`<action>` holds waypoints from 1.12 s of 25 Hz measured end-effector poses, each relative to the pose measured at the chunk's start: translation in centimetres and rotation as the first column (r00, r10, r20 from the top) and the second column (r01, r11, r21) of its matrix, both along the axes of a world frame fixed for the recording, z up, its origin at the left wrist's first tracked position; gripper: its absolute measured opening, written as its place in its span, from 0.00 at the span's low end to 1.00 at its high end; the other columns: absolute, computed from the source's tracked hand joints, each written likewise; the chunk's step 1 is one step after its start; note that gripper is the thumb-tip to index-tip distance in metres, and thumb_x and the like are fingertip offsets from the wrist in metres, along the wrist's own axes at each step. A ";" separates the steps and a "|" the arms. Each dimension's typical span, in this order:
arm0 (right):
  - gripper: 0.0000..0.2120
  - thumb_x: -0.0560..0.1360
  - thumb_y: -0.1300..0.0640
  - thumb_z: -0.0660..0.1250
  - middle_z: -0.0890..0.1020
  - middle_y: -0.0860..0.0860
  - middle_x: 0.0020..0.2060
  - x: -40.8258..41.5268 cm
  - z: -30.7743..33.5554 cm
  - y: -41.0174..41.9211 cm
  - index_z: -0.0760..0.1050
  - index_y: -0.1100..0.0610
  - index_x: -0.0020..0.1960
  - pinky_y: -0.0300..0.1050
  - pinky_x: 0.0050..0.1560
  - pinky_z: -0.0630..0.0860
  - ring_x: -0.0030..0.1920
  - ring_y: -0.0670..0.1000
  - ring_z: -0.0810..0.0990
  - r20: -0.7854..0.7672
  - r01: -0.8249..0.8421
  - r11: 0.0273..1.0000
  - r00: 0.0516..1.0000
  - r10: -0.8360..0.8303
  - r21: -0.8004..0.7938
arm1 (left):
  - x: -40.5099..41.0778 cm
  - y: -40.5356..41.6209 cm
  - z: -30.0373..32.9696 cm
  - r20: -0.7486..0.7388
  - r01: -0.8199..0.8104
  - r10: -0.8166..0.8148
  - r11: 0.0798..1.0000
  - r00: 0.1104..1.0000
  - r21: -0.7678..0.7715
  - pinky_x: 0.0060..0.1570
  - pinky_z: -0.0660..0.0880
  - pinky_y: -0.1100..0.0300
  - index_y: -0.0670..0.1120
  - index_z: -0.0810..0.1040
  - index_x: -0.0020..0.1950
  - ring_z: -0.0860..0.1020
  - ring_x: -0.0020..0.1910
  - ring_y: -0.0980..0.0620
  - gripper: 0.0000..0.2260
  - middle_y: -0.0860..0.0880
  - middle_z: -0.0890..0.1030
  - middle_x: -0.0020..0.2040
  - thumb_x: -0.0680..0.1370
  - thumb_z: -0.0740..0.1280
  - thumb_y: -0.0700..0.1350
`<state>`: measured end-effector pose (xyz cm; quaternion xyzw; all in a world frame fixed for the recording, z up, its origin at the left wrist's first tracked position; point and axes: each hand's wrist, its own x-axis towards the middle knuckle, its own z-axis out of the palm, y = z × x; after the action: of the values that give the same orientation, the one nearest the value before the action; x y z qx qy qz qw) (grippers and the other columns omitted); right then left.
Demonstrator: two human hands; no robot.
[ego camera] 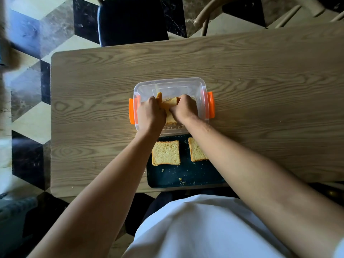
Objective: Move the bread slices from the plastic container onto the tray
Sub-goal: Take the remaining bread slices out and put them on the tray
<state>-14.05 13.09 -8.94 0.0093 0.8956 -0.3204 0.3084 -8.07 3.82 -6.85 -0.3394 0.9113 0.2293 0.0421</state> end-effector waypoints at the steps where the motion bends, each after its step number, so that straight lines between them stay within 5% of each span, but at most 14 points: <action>1: 0.10 0.71 0.57 0.72 0.84 0.54 0.44 0.0 0.3 0.2 0.78 0.60 0.49 0.43 0.39 0.76 0.44 0.55 0.82 -0.025 0.015 1.000 1.000 -0.015 -0.015 | 0.0 -0.1 0.2 -0.027 -0.003 0.003 1.000 1.000 0.003 0.29 0.59 0.56 0.43 0.70 0.36 0.70 0.32 0.44 0.09 0.47 0.72 0.31 0.75 0.65 0.40; 4: 0.16 0.69 0.56 0.73 0.82 0.51 0.46 0.1 2.4 1.2 0.76 0.59 0.55 0.41 0.40 0.75 0.44 0.52 0.80 -0.117 0.065 0.991 0.990 -0.079 -0.117 | 0.2 -0.2 1.8 -0.127 -0.062 0.061 0.998 0.990 -0.007 0.29 0.57 0.55 0.43 0.70 0.36 0.68 0.32 0.43 0.11 0.49 0.69 0.29 0.77 0.64 0.45; 6: 0.18 0.69 0.57 0.73 0.80 0.48 0.44 0.2 4.6 2.3 0.76 0.57 0.58 0.30 0.36 0.69 0.43 0.49 0.78 -0.203 0.072 0.981 0.973 -0.108 -0.179 | 1.0 -0.4 3.9 -0.211 -0.114 0.113 0.993 0.971 0.010 0.30 0.58 0.55 0.45 0.69 0.34 0.67 0.30 0.45 0.13 0.49 0.69 0.29 0.76 0.66 0.47; 9: 0.17 0.67 0.56 0.73 0.82 0.46 0.43 1.1 7.8 5.1 0.78 0.55 0.56 0.34 0.37 0.74 0.41 0.47 0.80 -0.251 0.108 0.949 0.950 -0.187 -0.296 | 3.7 -1.0 7.0 -0.326 -0.204 0.294 0.937 0.898 0.283 0.28 0.65 0.61 0.44 0.70 0.31 0.67 0.27 0.57 0.09 0.53 0.69 0.26 0.68 0.68 0.41; 11: 0.16 0.67 0.57 0.73 0.84 0.46 0.44 2.7 9.5 8.0 0.79 0.52 0.55 0.40 0.41 0.79 0.43 0.47 0.83 -0.149 0.194 0.887 0.949 -0.278 -0.419 | 6.5 -1.0 8.6 -0.269 -0.217 0.532 0.681 0.803 0.699 0.37 0.76 0.58 0.38 0.77 0.36 0.75 0.33 0.53 0.03 0.46 0.75 0.32 0.67 0.69 0.37; 13: 0.15 0.67 0.59 0.74 0.85 0.48 0.46 4.9 10.1 11.3 0.79 0.49 0.52 0.46 0.47 0.81 0.48 0.49 0.84 -0.037 0.287 0.813 0.935 -0.353 -0.506 | 10.0 -0.6 8.8 -0.096 -0.194 0.650 0.360 0.754 0.913 0.45 0.82 0.50 0.38 0.81 0.43 0.82 0.41 0.47 0.05 0.43 0.81 0.38 0.69 0.69 0.34; 18: 0.15 0.70 0.65 0.73 0.85 0.52 0.48 10.6 7.2 17.3 0.78 0.50 0.51 0.47 0.51 0.79 0.50 0.52 0.83 0.087 0.415 0.801 0.903 -0.421 -0.431 | 17.6 1.5 4.9 0.129 -0.231 0.619 0.088 0.775 0.969 0.37 0.80 0.57 0.41 0.83 0.47 0.83 0.42 0.48 0.07 0.43 0.84 0.41 0.73 0.68 0.32; 22: 0.15 0.73 0.65 0.71 0.84 0.56 0.53 13.2 2.8 18.8 0.76 0.56 0.58 0.46 0.49 0.80 0.50 0.51 0.82 0.273 0.478 0.832 0.871 -0.408 -0.281 | 20.4 2.4 0.5 0.308 -0.427 0.528 0.118 0.792 0.896 0.50 0.83 0.46 0.40 0.82 0.53 0.83 0.52 0.41 0.10 0.40 0.85 0.50 0.72 0.71 0.33; 24: 0.18 0.73 0.65 0.71 0.82 0.56 0.54 13.6 0.9 18.5 0.74 0.60 0.62 0.42 0.45 0.78 0.50 0.50 0.81 0.336 0.476 0.845 0.859 -0.387 -0.243 | 20.4 2.5 -0.8 0.326 -0.457 0.508 0.155 0.797 0.876 0.45 0.84 0.49 0.41 0.82 0.53 0.83 0.52 0.40 0.11 0.39 0.84 0.52 0.72 0.72 0.34; 26: 0.21 0.73 0.64 0.71 0.81 0.56 0.56 13.8 -0.5 17.9 0.73 0.61 0.65 0.46 0.54 0.78 0.55 0.54 0.80 0.353 0.447 0.871 0.863 -0.361 -0.202 | 19.9 2.5 -1.7 0.325 -0.468 0.497 0.192 0.804 0.863 0.39 0.83 0.54 0.42 0.81 0.53 0.83 0.50 0.43 0.11 0.40 0.83 0.52 0.72 0.72 0.34; 28: 0.24 0.73 0.63 0.72 0.78 0.55 0.59 13.7 -1.3 17.4 0.71 0.60 0.67 0.50 0.61 0.75 0.60 0.55 0.77 0.356 0.430 0.887 0.866 -0.351 -0.170 | 19.5 2.5 -2.4 0.328 -0.477 0.467 0.247 0.821 0.844 0.46 0.84 0.49 0.44 0.81 0.51 0.82 0.51 0.43 0.10 0.41 0.83 0.52 0.72 0.73 0.35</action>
<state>-0.30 30.46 -10.22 0.2047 0.7675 -0.4783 0.3746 11.40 6.34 -9.27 -0.5187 0.4950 0.6806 0.1509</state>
